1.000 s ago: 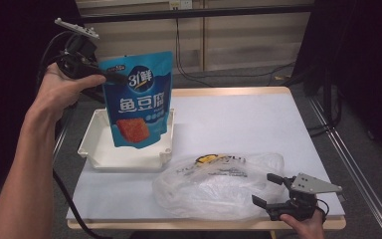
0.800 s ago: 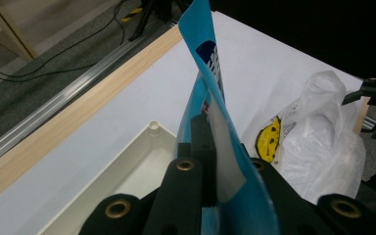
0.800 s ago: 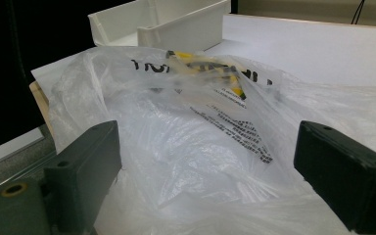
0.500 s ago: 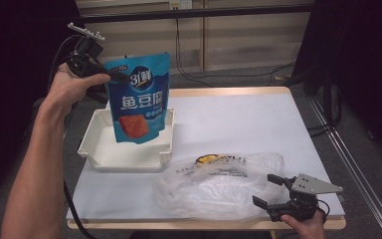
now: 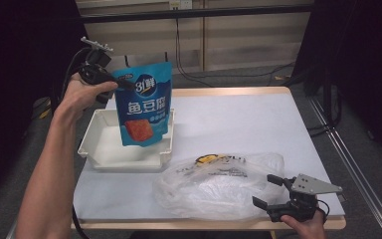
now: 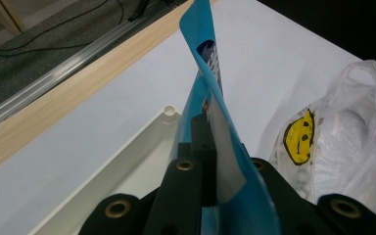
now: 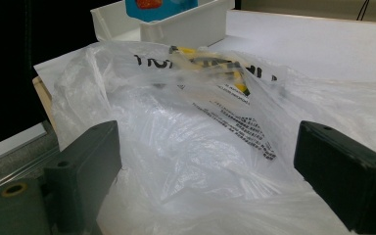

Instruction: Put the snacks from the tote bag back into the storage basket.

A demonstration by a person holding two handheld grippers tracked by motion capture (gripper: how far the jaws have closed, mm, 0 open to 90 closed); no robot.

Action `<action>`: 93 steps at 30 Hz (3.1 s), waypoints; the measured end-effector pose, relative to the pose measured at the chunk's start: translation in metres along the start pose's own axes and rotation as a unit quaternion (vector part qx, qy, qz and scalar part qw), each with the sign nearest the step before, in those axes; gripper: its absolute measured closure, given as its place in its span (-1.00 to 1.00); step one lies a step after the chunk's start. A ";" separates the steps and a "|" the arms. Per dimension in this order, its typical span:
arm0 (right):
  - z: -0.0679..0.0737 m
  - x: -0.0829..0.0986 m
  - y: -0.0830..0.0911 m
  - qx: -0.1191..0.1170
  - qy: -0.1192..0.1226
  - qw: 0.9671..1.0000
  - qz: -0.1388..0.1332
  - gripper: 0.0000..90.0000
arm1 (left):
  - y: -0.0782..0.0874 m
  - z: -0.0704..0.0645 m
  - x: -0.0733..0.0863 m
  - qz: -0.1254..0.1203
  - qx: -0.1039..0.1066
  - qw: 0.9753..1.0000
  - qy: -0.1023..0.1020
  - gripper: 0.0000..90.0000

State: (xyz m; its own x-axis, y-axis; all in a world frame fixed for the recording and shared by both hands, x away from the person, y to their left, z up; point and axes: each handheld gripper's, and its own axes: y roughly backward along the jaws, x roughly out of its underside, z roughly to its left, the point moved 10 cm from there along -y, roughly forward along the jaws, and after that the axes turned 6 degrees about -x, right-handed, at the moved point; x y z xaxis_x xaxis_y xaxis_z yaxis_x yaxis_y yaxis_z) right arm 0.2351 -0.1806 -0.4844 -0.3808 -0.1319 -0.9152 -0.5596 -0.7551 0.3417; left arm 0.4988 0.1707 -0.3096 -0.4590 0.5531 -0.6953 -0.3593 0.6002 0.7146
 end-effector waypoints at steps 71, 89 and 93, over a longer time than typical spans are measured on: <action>0.001 0.005 -0.006 -0.011 0.005 1.000 0.021 -0.78 | -0.056 0.046 0.004 -0.009 -0.069 0.996 0.050 -0.35; -0.003 0.007 -0.008 -0.012 -0.002 1.000 0.023 -0.78 | -0.037 0.040 0.009 -0.020 -0.067 0.996 0.054 -0.69; -0.003 0.007 -0.009 -0.013 -0.001 1.000 0.024 -0.78 | -0.035 0.040 0.016 -0.022 -0.079 0.995 0.060 -0.67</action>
State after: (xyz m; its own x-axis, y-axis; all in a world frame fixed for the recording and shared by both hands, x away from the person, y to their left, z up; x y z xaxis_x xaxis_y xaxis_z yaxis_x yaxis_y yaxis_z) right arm 0.2400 -0.1763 -0.4943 -0.4075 -0.1668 -0.8979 -0.5214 -0.7647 0.3786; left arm 0.5363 0.1815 -0.3486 -0.5302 0.4490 -0.7192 -0.4997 0.5198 0.6929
